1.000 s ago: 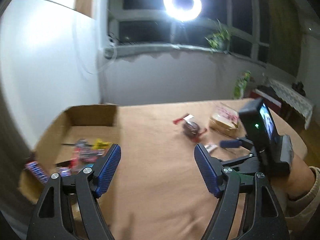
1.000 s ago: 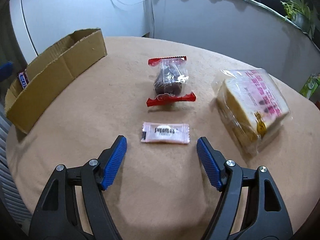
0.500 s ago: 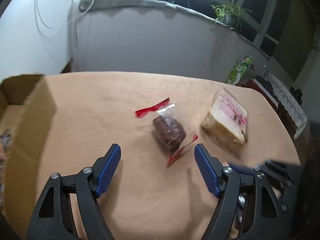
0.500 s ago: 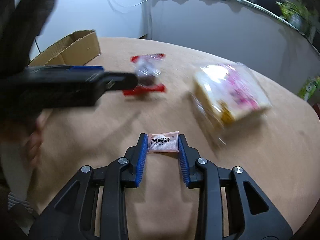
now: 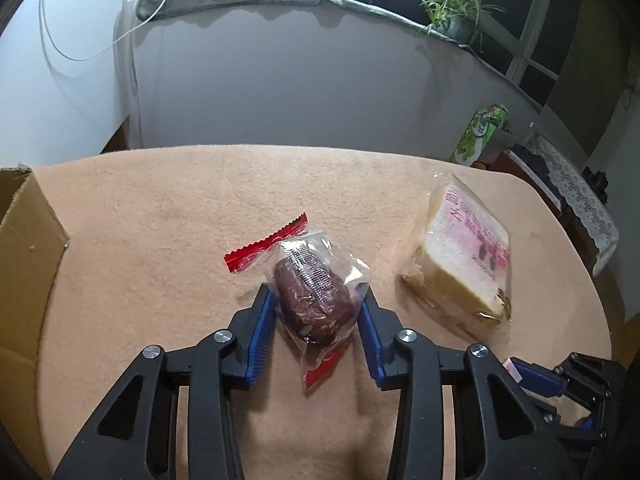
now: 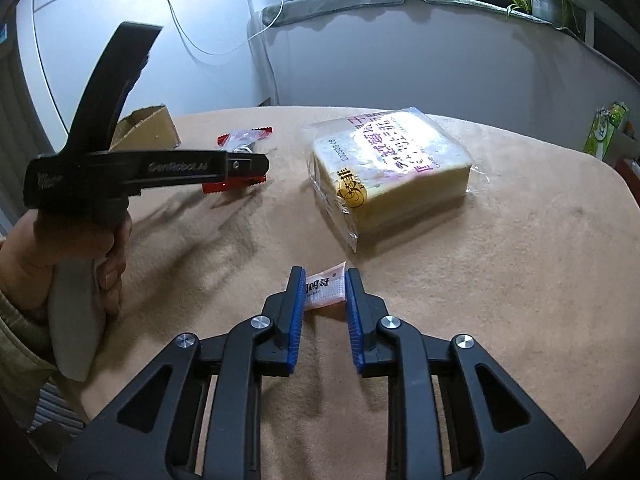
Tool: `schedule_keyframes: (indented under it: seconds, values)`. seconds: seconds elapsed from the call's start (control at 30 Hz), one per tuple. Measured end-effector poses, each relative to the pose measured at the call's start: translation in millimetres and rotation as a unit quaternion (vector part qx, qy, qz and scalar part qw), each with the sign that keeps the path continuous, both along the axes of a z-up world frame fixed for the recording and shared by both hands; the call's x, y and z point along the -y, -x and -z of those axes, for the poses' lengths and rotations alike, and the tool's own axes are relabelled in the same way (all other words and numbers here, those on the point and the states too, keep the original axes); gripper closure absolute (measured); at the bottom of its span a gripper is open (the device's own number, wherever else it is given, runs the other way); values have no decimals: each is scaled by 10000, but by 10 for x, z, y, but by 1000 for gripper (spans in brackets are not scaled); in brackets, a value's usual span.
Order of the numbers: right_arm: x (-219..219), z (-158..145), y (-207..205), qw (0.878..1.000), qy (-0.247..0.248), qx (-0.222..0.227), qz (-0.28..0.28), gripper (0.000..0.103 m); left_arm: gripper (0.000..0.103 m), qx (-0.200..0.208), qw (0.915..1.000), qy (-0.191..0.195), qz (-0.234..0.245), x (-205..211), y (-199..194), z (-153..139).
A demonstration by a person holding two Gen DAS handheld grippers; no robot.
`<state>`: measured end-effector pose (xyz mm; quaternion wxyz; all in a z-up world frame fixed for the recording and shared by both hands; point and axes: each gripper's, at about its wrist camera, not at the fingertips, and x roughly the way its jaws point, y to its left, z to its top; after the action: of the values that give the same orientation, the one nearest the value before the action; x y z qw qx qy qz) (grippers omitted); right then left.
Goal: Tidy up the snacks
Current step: 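Grasp the chocolate pastry bag with the left tool while the right tool grasps the white candy, then carry both items into the cardboard box and open both tools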
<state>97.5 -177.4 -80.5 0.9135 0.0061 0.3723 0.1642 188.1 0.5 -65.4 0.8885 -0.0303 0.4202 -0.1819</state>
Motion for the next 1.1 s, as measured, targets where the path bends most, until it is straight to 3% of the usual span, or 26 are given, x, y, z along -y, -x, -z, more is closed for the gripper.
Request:
schedule_keyframes:
  seconds: [0.27,0.57,0.73,0.8,0.87,0.9,1.0,1.1]
  values:
    - [149,-63,12,9991,-406,97,10,90,65,594,9982,50,115,-109,499,-221]
    - [310,-273,269,9980,-255,435,391,92,65,1088,9936,205,231,-219,1020,-428]
    - [345,-217,278,9993,-89,109,359,92,65,1186,9921,283,289,-236,1097,-484]
    - [287,-151,248,9991,192,21,366,80,65,1190,9920,293,299,-253,1118,-490]
    - [213,-85,208,9974,554,4,462,28,65,1172,9922,307,306,-259,1170,-476]
    - [186,-59,191,9970,631,-12,445,23,65,1155,9923,309,314,-256,1183,-468]
    - [68,13,129,9967,750,-163,257,26,65,1125,9927,288,332,-262,1222,-434]
    - [11,4,123,9959,867,-130,212,56,65,1100,9930,307,303,-278,1231,-414]
